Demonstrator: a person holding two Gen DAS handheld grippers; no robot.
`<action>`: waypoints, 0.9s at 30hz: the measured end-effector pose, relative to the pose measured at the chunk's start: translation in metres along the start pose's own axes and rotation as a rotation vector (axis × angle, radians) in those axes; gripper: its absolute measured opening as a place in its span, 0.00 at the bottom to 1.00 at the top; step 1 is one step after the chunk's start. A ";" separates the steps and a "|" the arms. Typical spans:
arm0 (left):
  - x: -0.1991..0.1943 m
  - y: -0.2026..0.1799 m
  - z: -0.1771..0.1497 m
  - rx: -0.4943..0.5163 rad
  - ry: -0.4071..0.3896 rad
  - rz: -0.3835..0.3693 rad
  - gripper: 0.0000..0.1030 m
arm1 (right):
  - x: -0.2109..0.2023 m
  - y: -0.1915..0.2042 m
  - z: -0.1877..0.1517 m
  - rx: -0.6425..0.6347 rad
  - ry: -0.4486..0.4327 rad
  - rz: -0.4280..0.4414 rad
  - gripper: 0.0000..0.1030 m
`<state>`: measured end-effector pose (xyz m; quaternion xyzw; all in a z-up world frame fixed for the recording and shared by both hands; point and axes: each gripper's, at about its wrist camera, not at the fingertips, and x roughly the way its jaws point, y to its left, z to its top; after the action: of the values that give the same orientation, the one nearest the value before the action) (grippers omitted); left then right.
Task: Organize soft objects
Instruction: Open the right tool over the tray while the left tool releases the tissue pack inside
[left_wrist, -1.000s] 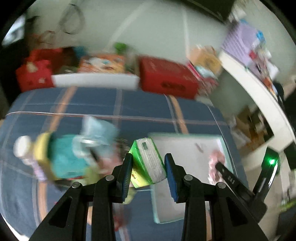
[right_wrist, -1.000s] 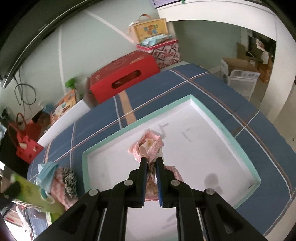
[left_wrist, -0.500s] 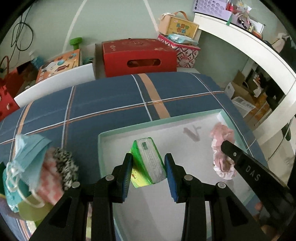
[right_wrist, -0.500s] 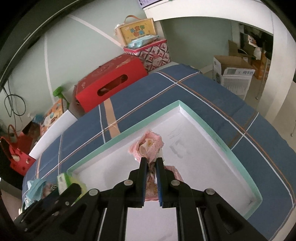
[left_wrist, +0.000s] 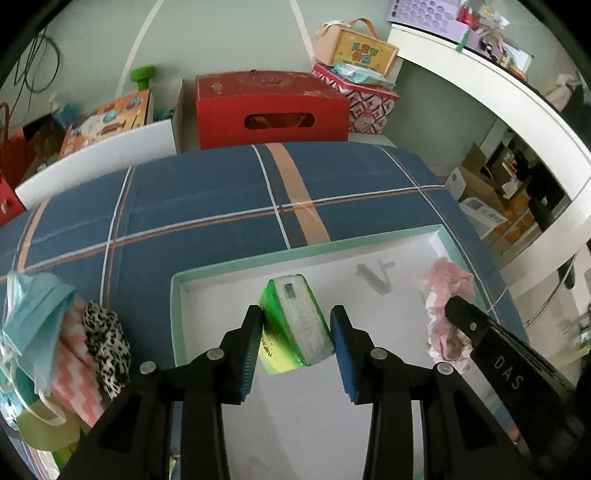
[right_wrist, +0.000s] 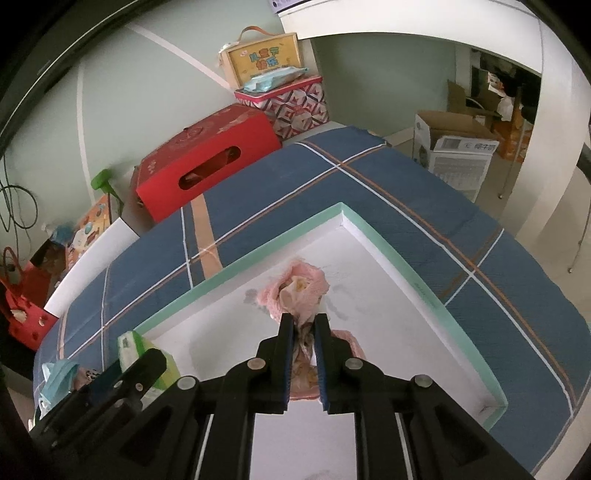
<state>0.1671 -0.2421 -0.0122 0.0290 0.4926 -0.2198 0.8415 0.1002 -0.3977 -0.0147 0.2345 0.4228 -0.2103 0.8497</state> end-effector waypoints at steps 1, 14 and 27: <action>-0.001 0.002 0.000 -0.009 -0.001 -0.004 0.47 | -0.001 0.001 0.000 -0.005 0.006 0.002 0.14; -0.024 0.036 -0.004 -0.099 -0.020 0.100 0.76 | -0.002 0.005 -0.004 -0.065 0.069 -0.045 0.55; -0.044 0.070 -0.030 -0.159 -0.036 0.163 0.88 | -0.004 0.016 -0.007 -0.130 0.082 -0.089 0.73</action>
<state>0.1522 -0.1558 -0.0021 -0.0019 0.4895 -0.1112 0.8649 0.1023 -0.3799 -0.0118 0.1682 0.4801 -0.2099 0.8349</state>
